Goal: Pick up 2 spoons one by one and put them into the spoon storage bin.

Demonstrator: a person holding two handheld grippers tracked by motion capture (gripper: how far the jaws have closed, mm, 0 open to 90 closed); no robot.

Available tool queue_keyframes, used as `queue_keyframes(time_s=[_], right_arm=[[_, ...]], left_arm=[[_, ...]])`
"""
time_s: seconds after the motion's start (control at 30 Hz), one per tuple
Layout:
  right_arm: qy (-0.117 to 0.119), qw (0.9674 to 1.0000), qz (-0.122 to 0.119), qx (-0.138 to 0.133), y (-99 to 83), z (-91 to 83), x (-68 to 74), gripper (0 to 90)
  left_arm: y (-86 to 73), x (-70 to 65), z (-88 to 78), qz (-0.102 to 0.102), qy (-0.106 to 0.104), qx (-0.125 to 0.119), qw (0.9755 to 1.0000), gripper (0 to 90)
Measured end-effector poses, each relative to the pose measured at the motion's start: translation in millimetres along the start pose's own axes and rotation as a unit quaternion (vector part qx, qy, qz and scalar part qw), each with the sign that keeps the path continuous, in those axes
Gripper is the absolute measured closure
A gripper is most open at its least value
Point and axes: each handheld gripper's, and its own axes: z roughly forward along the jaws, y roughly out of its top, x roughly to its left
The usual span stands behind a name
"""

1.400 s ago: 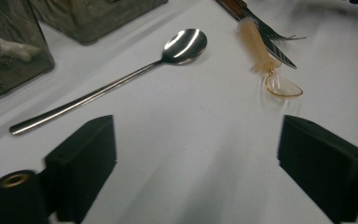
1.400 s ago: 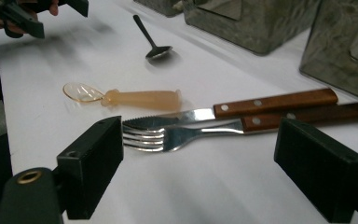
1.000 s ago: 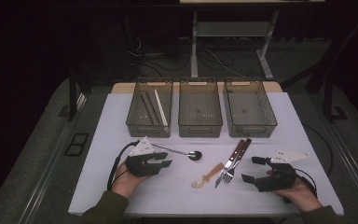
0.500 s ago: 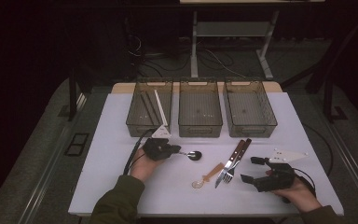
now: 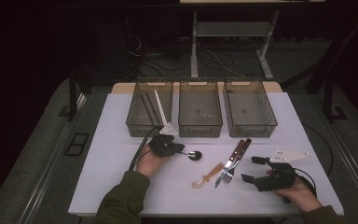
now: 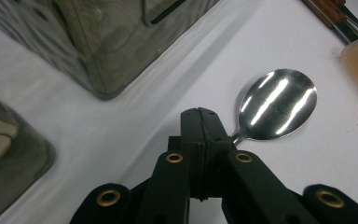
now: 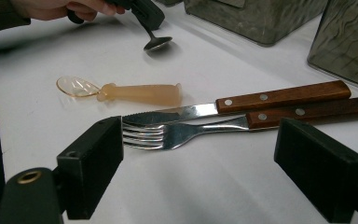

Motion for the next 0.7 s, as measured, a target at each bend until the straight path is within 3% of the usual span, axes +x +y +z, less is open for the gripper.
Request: queue_keyframes(time_s=[0.33, 0.7], right_arm=[[-0.002, 1.0, 0.0, -0.001, 0.1, -1.0, -0.2, 15.4], [-0.005, 1.0, -0.005, 0.0, 0.2, -1.5, -0.4, 15.4]], left_arm=[[-1.0, -2.1, -4.6, -0.003, -0.005, 0.016, 0.9999, 89.1], [-6.1, -10.3, -12.0, -0.003, -0.031, 0.034, 0.9989, 89.1]])
